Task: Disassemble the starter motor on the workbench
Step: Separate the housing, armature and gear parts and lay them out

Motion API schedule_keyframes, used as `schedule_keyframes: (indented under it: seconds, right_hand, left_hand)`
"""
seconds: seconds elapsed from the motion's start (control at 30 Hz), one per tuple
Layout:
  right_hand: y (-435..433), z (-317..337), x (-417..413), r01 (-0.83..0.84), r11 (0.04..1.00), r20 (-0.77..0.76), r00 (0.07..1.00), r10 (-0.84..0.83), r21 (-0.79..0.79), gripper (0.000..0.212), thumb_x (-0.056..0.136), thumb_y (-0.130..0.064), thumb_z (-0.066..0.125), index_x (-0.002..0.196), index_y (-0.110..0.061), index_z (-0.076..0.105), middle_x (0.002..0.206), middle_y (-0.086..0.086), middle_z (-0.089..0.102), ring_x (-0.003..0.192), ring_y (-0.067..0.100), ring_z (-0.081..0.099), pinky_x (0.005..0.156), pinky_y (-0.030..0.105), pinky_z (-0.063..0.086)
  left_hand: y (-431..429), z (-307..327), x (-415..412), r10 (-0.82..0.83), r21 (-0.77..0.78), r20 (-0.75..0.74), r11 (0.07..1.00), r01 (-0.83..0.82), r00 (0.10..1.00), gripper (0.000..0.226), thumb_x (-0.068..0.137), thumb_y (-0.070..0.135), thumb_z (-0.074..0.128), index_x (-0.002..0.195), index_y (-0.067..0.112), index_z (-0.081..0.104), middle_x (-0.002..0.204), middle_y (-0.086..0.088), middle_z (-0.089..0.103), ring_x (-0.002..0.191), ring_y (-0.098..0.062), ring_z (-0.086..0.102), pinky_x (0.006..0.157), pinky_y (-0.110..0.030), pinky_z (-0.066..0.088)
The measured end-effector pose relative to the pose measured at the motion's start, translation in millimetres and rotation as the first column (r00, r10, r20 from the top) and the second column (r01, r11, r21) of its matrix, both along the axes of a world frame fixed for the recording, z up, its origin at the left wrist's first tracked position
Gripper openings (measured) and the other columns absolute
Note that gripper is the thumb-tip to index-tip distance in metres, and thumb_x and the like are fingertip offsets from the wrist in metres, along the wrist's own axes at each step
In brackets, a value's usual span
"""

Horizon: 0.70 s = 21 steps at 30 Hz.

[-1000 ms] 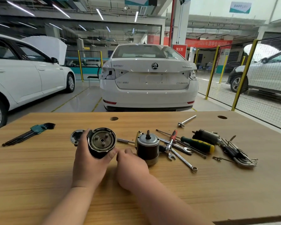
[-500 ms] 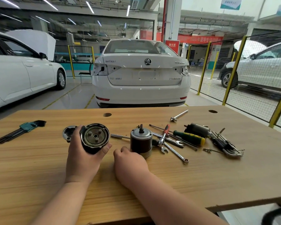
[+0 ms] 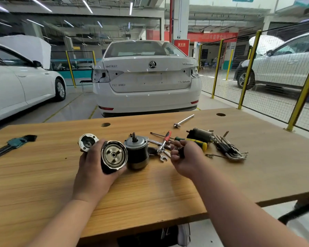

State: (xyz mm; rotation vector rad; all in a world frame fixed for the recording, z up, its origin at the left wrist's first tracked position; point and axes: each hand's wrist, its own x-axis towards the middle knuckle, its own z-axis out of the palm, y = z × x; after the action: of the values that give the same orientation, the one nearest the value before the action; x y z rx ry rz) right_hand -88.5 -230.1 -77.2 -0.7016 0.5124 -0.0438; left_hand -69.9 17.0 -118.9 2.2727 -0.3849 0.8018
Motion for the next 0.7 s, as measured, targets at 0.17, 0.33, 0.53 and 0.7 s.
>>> schedule_keyframes:
  seconds: [0.17,0.33,0.53,0.7]
  right_hand:
    - [-30.5,8.1,21.6,-0.233,0.496,-0.235,0.970,0.061,-0.837,0.015,0.097,-0.007,0.038,0.096,-0.007,0.053,0.080,0.009,0.051,0.060,0.017,0.045,0.049,0.027,0.037]
    - [-34.1,1.4,35.5,-0.305,-0.492,-0.388,0.918,0.075,-0.815,0.022,0.094,-0.014,0.048,0.112,-0.010,0.059,0.093,0.005,0.059,0.084,0.020,0.058,0.068,0.028,0.049]
    - [-39.0,-14.3,42.9,-0.230,-0.530,-0.342,0.932,0.123,-0.816,0.036,0.092,-0.017,0.055,0.128,-0.018,0.054,0.116,0.001,0.060,0.090,0.013,0.053,0.079,0.024,0.049]
    - [-59.6,-15.8,35.5,-0.182,0.088,-0.170,0.978,0.124,-0.979,0.029,0.092,-0.012,0.051,0.118,-0.018,0.061,0.086,-0.002,0.059,0.070,0.011,0.055,0.058,0.024,0.043]
  left_hand:
    - [-2.9,-2.3,1.0,-0.021,0.137,-0.004,0.990,0.022,1.000,0.098,0.060,0.035,0.088,0.142,0.018,0.036,0.141,-0.003,0.046,0.122,-0.032,0.036,0.093,-0.049,0.042]
    - [-1.1,-2.7,0.4,-0.033,0.144,0.030,0.989,0.029,0.999,0.099,0.057,0.032,0.089,0.140,0.017,0.037,0.138,-0.005,0.048,0.119,-0.034,0.038,0.090,-0.052,0.044]
    - [1.1,-4.4,2.4,-0.056,0.150,0.041,0.987,0.049,0.998,0.099,0.056,0.031,0.089,0.139,0.011,0.040,0.136,-0.009,0.051,0.118,-0.036,0.040,0.090,-0.053,0.044]
    - [0.9,-2.5,1.7,-0.056,0.133,0.020,0.990,0.053,0.998,0.098,0.058,0.032,0.088,0.141,0.012,0.039,0.139,-0.008,0.049,0.121,-0.036,0.038,0.093,-0.052,0.042]
